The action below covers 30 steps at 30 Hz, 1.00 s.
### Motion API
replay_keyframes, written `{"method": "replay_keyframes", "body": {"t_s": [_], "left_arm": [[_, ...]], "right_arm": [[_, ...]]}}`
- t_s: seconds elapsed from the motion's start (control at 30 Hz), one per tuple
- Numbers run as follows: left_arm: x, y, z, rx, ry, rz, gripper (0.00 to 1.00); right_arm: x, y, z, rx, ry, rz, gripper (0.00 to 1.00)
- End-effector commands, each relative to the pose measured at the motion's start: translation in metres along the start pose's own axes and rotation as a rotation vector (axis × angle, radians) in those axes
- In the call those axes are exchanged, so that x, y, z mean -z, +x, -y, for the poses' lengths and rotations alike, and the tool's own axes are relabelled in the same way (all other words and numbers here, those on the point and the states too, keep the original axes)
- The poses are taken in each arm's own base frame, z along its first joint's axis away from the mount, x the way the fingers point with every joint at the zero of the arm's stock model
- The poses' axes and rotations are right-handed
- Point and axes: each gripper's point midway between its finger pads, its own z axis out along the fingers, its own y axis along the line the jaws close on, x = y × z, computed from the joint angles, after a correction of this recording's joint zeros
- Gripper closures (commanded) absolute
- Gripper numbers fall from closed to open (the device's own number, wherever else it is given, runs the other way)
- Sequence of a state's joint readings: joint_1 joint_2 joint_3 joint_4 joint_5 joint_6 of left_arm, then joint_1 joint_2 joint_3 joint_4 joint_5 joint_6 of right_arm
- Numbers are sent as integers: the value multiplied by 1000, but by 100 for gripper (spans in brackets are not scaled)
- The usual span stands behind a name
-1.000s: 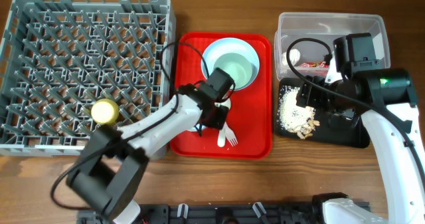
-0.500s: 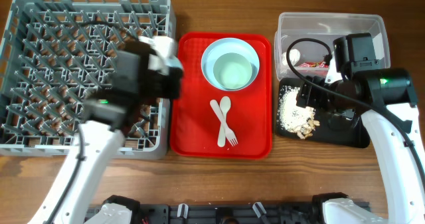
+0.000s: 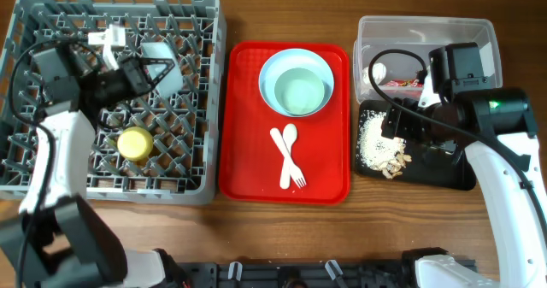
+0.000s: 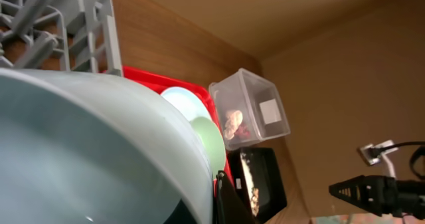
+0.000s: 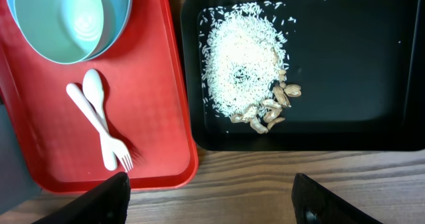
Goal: Sort waste into correct bins and load items into the dishwasher rack
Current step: 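Place the light-blue bowl upside down in the dish rack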
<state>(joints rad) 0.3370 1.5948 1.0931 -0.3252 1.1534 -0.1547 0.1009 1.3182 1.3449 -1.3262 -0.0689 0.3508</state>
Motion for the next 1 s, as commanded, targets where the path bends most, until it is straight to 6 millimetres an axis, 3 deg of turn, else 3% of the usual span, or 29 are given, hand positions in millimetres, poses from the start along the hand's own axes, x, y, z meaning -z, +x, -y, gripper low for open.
{"method": "replay_keyframes", "body": {"t_s": [0.0,0.2,0.37,0.53,0.63,0.67,0.8,0.97], "left_arm": [[3,-6,-15,-1,70,9,96],[-2,-13,-46,-17,45,34,96],[10,-18,-65,11,1,68,95],[32,-12,-81,127,-34,87,80],[39,-4,-86,215,-46,79,61],[42,0,-88,251,-49,74,47],[47,11,-90,345,-56,60,37],[55,18,-93,422,-64,58,34]], "right_arm": [[3,-1,4,8,15,14,22],[3,2,5,7,19,3,22],[3,2,5,7,19,4,22],[3,1,4,7,17,7,22],[3,1,4,7,17,7,22],[3,1,4,7,17,7,22],[3,1,4,7,18,7,22],[3,1,4,12,18,6,22]]}}
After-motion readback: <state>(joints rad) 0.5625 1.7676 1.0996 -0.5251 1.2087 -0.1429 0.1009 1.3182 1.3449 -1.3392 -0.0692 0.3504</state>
